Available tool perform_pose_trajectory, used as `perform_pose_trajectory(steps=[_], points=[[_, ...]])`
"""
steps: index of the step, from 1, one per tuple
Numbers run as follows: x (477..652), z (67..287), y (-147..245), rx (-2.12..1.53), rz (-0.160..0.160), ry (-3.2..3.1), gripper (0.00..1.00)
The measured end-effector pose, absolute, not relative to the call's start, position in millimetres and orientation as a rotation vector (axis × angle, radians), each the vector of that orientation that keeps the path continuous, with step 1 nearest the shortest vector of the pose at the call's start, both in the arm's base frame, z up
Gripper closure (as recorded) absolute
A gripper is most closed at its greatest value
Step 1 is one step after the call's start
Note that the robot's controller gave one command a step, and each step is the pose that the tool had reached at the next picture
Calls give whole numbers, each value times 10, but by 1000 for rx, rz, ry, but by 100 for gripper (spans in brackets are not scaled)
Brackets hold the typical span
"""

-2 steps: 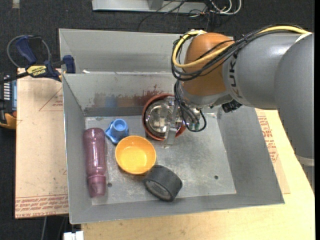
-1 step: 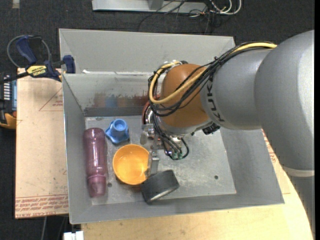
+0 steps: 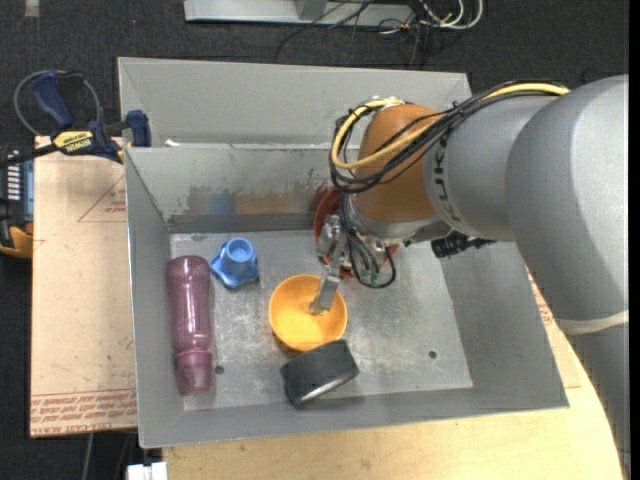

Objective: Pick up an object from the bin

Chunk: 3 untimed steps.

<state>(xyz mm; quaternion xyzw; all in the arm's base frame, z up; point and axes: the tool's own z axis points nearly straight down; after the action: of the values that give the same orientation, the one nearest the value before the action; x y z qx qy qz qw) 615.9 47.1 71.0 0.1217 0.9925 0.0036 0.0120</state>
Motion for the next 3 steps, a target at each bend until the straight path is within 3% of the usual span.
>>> perform_pose_trajectory(steps=[1,2,3], points=[[5362,745,1459,-485,22,3073,100],[5361,743,1453,-484,21,3074,100],[5347,884,1452,-484,21,3079,100]])
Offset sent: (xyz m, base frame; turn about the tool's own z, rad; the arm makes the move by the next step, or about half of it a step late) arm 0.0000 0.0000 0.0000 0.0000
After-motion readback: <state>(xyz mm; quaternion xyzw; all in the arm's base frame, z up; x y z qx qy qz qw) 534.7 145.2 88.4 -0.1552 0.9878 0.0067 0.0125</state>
